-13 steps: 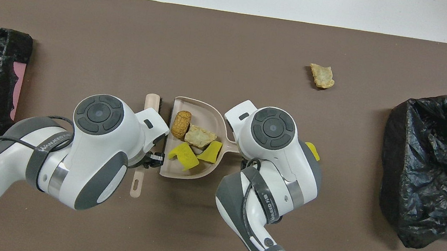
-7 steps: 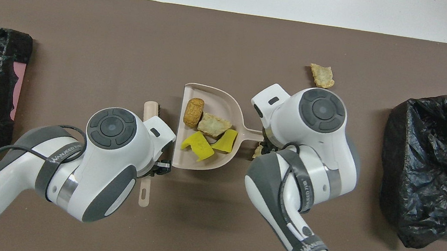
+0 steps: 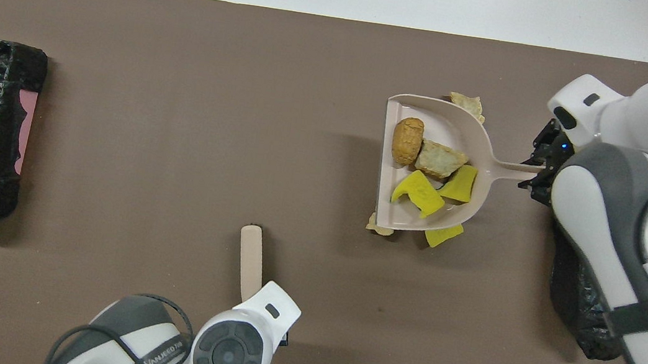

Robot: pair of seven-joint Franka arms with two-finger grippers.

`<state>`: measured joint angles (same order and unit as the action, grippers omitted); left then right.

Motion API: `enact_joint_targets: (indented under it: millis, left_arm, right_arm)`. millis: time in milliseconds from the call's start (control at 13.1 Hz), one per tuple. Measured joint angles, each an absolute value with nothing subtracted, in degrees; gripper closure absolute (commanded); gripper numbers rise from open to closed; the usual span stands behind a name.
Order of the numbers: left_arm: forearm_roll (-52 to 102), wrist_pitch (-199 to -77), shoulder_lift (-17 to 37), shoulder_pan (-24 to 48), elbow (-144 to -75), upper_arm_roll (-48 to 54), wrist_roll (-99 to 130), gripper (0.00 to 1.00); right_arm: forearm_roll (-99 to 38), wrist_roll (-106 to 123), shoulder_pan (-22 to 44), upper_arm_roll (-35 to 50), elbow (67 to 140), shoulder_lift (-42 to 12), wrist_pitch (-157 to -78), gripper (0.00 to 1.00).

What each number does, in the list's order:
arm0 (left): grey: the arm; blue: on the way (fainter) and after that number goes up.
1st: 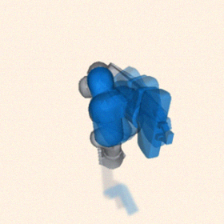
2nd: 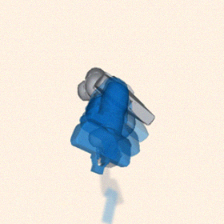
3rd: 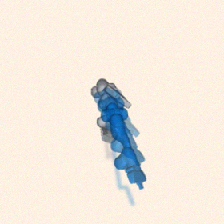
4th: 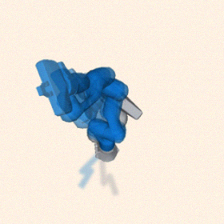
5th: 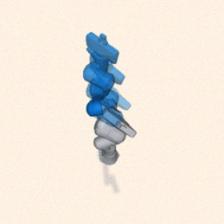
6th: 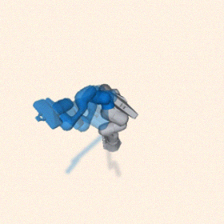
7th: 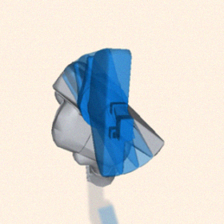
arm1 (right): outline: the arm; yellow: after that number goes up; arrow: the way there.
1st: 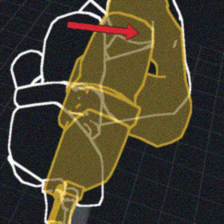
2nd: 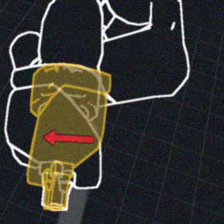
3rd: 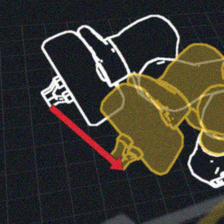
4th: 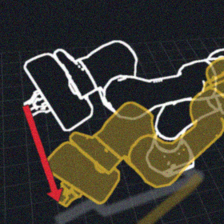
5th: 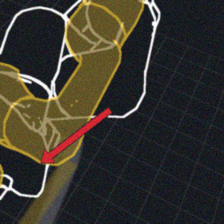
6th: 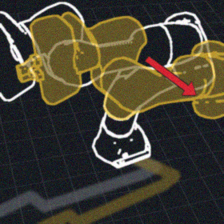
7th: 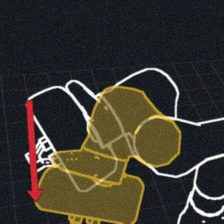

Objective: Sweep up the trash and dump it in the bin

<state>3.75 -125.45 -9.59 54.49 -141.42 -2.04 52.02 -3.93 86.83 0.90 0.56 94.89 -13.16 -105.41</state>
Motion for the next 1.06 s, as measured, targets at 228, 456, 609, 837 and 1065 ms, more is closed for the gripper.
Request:
enact_joint_targets:
  millis: [228,456,609,837,1065]
  left_arm:
    - [4.0,-127.0,-11.5,59.8,-144.4,-2.0,55.4,1.00]
    - [4.6,-128.4,-12.9,60.8,-146.0,-2.1,55.5,0.59]
    - [4.6,-128.5,-13.0,60.8,-146.1,-2.3,55.4,0.03]
    - [4.6,-128.4,-12.9,60.3,-145.7,-3.1,51.6,0.00]
    - [4.6,-124.0,-11.5,55.3,-141.1,-3.7,43.1,0.00]
  right_arm:
    - [-3.8,95.1,-7.8,0.3,94.3,-13.2,-105.4,1.00]
    - [-1.2,102.7,-16.5,0.2,93.2,-13.3,-104.8,1.00]
    - [2.5,106.2,-20.7,0.1,91.9,-13.3,-104.7,1.00]
    - [8.4,109.5,-25.7,0.1,89.6,-13.0,-104.6,1.00]
    - [16.2,109.8,-28.2,0.1,89.2,-11.6,-104.5,1.00]
